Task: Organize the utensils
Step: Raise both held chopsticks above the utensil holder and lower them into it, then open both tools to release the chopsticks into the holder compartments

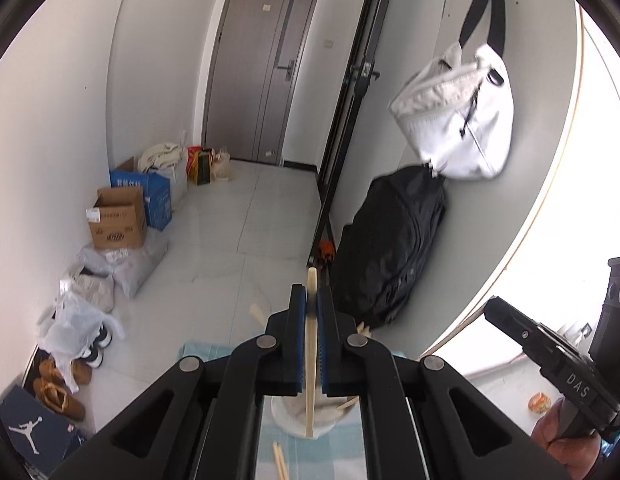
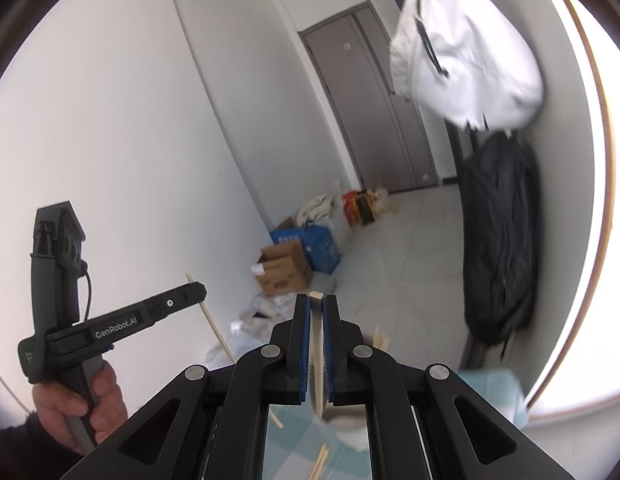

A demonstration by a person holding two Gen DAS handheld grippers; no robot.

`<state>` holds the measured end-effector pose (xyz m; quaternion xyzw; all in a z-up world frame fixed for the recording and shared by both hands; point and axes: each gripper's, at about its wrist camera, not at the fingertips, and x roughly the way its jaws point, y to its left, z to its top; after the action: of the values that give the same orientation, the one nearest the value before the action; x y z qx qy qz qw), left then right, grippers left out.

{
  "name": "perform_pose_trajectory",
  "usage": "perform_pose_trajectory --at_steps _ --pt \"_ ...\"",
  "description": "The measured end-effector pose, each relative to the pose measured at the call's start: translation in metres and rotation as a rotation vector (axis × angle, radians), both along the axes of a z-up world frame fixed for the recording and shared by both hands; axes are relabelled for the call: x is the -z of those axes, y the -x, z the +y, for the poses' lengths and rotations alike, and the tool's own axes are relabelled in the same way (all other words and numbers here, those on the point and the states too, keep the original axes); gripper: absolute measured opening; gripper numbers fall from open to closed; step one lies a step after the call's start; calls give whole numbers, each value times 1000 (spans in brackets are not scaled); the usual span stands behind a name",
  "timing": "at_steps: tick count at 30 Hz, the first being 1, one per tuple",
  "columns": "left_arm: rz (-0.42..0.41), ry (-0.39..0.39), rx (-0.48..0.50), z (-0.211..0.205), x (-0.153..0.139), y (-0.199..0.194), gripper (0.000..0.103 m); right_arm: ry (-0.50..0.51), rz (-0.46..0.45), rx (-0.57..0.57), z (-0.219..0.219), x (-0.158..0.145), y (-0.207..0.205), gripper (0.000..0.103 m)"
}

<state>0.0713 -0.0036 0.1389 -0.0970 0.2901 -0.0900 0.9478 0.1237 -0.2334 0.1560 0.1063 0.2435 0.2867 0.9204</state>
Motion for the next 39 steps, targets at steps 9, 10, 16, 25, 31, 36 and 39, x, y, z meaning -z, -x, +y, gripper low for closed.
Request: perform_pose_trajectory --at_steps 9,10,16,25,31,36,39 --pt "-57 -35 -19 -17 0 -46 1 70 -20 12 19 -7 -58 5" --pt "-54 -33 -18 -18 5 -51 1 70 -15 11 20 -3 -64 6" --pt "-18 -36 -23 -16 39 -70 1 82 34 -7 27 24 -88 5" --pt "40 -20 -12 -14 71 -80 1 179 74 -80 48 66 -90 5" --pt "70 -37 13 -17 79 -81 1 230 75 -117 60 79 -82 6" --pt "98 -49 45 -21 84 -80 1 218 96 -129 62 86 -85 6" --pt "140 -50 75 -21 90 -83 1 207 122 -125 61 94 -87 6"
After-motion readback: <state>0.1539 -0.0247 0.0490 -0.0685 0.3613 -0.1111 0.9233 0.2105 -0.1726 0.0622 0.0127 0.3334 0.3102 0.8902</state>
